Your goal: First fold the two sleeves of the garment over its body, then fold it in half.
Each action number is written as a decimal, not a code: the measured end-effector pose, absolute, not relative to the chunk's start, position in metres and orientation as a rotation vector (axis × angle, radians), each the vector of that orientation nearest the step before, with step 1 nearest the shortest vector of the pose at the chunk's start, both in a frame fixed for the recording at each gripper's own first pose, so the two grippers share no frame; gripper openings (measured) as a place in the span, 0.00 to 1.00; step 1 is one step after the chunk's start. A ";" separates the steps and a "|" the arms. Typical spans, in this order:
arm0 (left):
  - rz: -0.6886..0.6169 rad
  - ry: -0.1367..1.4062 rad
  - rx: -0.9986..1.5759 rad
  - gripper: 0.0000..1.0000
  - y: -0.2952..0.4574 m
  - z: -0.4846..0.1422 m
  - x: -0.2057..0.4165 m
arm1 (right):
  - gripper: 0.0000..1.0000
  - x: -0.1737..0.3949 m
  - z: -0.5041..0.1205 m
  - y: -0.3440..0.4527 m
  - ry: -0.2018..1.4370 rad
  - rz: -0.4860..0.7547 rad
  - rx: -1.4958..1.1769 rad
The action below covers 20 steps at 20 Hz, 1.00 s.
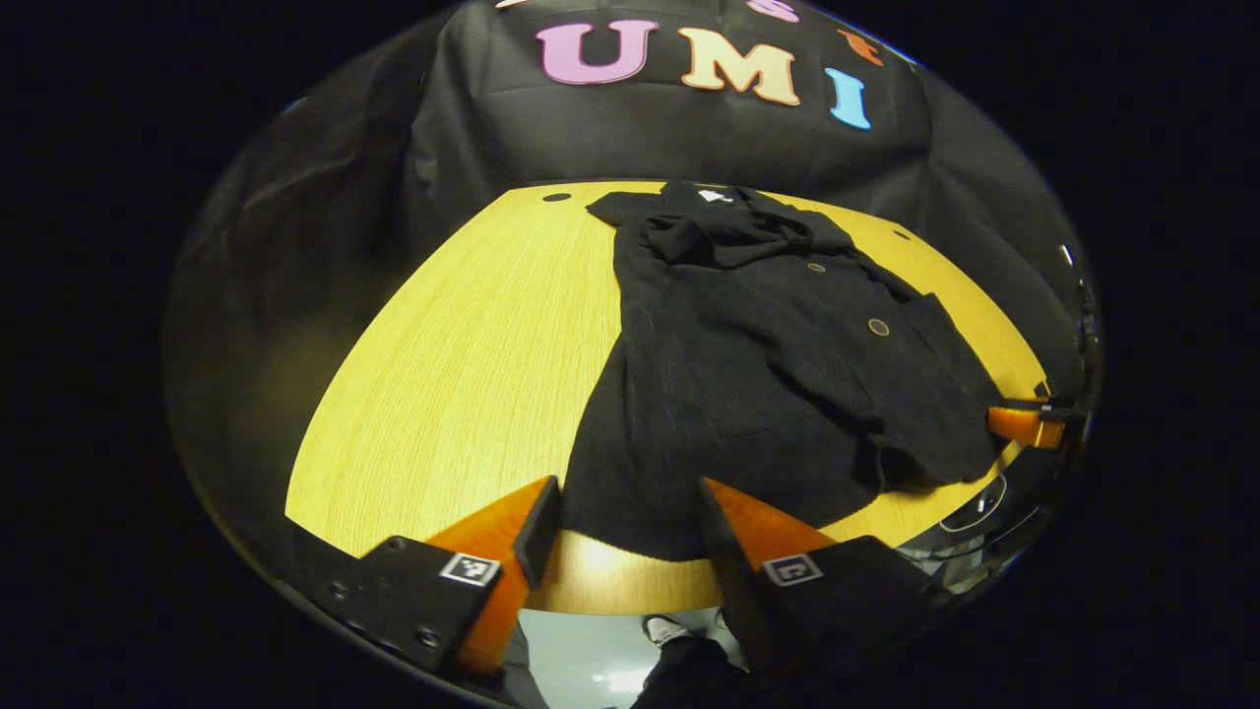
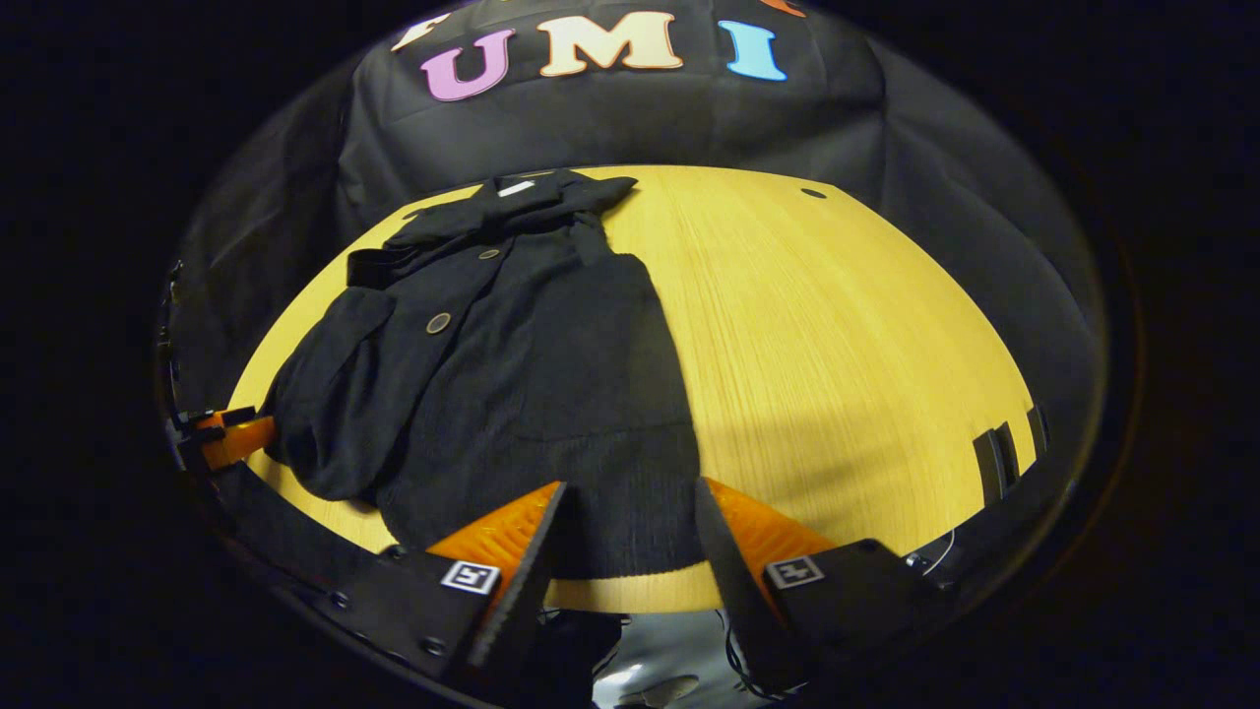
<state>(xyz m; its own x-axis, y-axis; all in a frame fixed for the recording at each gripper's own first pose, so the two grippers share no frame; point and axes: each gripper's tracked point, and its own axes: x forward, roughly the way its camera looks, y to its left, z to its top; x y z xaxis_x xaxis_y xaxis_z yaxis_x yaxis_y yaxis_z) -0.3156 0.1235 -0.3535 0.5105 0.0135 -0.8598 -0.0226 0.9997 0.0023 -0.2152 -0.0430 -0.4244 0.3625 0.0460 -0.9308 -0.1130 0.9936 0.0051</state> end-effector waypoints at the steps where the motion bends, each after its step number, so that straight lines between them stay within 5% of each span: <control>1: 0.008 1.035 -0.008 0.77 0.123 -0.354 -0.316 | 0.65 -0.217 -0.425 -0.040 1.191 0.118 -0.066; 2: -0.021 1.035 -0.026 0.76 0.116 -0.355 -0.317 | 0.52 -0.217 -0.425 -0.035 1.191 0.136 -0.065; 5: -0.010 1.027 -0.093 0.27 0.106 -0.356 -0.311 | 0.18 -0.217 -0.427 -0.031 1.195 0.174 -0.060; 6: 0.006 1.032 -0.112 0.12 0.106 -0.358 -0.310 | 0.17 -0.216 -0.427 -0.031 1.203 0.189 -0.047; 10: 0.043 1.038 -0.151 0.00 0.105 -0.356 -0.310 | 0.09 -0.216 -0.428 -0.029 1.221 0.234 0.030; 20: 0.144 0.988 -0.175 0.00 0.101 -0.315 -0.266 | 0.09 -0.175 -0.377 -0.010 1.053 0.369 0.066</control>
<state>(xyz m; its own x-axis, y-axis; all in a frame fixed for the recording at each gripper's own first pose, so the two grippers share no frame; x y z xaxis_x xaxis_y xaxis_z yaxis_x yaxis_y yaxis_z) -0.2659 0.1014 -0.3145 0.5431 0.0410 -0.8387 -0.1996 0.9765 -0.0816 -0.1747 -0.0104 -0.3774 0.4392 0.3281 -0.8363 -0.2660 0.9367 0.2278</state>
